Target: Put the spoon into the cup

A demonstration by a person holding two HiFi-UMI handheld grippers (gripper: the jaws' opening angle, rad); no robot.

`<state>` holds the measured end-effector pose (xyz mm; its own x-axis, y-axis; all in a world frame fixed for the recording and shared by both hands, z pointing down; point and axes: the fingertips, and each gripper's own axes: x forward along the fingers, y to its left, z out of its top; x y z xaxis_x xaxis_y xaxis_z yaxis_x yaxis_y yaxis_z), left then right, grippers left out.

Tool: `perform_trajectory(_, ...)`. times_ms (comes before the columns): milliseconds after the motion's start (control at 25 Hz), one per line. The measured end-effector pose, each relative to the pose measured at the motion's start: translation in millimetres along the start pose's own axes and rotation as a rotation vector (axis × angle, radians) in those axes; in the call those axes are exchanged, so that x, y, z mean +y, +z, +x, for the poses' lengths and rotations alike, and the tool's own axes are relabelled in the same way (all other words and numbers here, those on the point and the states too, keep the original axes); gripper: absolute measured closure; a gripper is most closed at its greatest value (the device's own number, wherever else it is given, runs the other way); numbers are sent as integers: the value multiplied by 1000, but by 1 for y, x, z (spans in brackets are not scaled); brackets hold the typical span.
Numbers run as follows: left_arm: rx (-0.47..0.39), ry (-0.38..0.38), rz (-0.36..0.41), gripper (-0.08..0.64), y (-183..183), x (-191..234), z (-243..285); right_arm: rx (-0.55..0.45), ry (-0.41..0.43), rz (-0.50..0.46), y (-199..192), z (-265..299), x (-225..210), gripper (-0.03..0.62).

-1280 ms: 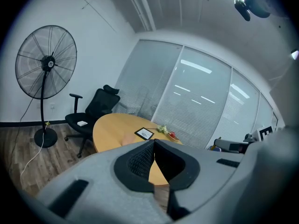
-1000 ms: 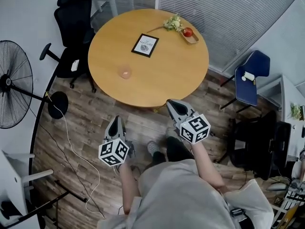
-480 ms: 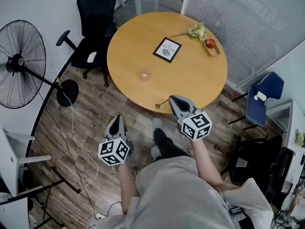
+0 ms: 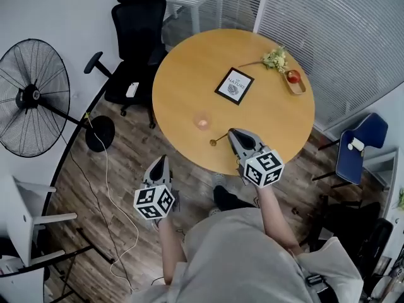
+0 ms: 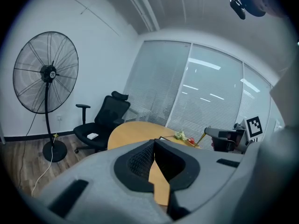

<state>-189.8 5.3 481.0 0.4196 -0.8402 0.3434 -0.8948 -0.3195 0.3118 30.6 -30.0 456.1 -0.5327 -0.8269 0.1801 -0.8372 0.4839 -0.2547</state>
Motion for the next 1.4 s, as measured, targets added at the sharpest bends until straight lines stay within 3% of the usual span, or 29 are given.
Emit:
perform_trajectory(280,10,-1,35,552,29,-5,59,-8,27,3,24,49,-41,591)
perform_trajectory(520,26,40,26,552,35,6,90,-7,72,83,27,87,-66,592)
perform_trajectory(640,26,72,15,552,39,14,100,25,92,77,24,109,-73,592)
perform_trajectory(1080,44,169,-1,552,21,36,108,60,154,57,6,157,-84,593)
perform_trajectory(1240,45,164,-6,552,18,41,112,83,160,40,-1,163,-82,592)
perform_trajectory(1400,58,105,-1,552,17,36,133,88,156,22,1,170,-80,592)
